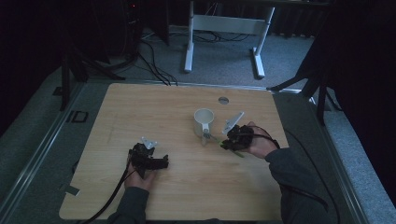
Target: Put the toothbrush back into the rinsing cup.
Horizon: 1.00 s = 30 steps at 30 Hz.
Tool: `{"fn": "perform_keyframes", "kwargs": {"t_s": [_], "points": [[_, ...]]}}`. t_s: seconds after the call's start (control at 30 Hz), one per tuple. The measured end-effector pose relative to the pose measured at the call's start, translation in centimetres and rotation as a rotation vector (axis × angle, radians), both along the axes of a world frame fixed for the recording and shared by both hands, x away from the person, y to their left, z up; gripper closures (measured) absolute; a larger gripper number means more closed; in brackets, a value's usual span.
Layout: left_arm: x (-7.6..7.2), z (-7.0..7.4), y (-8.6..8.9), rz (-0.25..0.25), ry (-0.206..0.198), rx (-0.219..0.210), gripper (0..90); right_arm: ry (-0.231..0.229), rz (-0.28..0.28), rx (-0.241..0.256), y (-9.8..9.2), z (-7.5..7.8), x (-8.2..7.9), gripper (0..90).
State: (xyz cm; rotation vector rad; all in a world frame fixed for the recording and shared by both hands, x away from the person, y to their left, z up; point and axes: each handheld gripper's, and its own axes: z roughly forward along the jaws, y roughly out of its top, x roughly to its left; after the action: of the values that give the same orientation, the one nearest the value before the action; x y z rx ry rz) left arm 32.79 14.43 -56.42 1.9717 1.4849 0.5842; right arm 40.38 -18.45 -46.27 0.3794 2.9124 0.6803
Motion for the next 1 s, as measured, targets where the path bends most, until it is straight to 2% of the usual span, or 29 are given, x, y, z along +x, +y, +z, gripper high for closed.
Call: {"fn": "perform_keyframes", "kwargs": {"t_s": [0.07, 0.17, 0.33, 1.0], "points": [[0.0, 0.0, 0.0, 0.0, 0.0, 0.0, 2.0, -0.001, -0.002, 0.007, 0.0, 0.0, 0.0, 82.4], [0.0, 0.0, 0.0, -0.001, 0.0, 0.001, 1.9, -0.007, -0.014, 0.052, -0.1, 0.2, 0.1, 82.4], [0.0, 0.0, 0.0, -0.001, 0.001, 0.0, 1.9, -0.016, -0.03, 0.09, -0.3, 0.5, 0.2, 82.4], [0.0, 0.0, 0.0, 0.001, 0.0, -0.001, 1.9, -0.041, -0.081, 0.177, -0.9, 1.3, 0.6, 82.4]]}}
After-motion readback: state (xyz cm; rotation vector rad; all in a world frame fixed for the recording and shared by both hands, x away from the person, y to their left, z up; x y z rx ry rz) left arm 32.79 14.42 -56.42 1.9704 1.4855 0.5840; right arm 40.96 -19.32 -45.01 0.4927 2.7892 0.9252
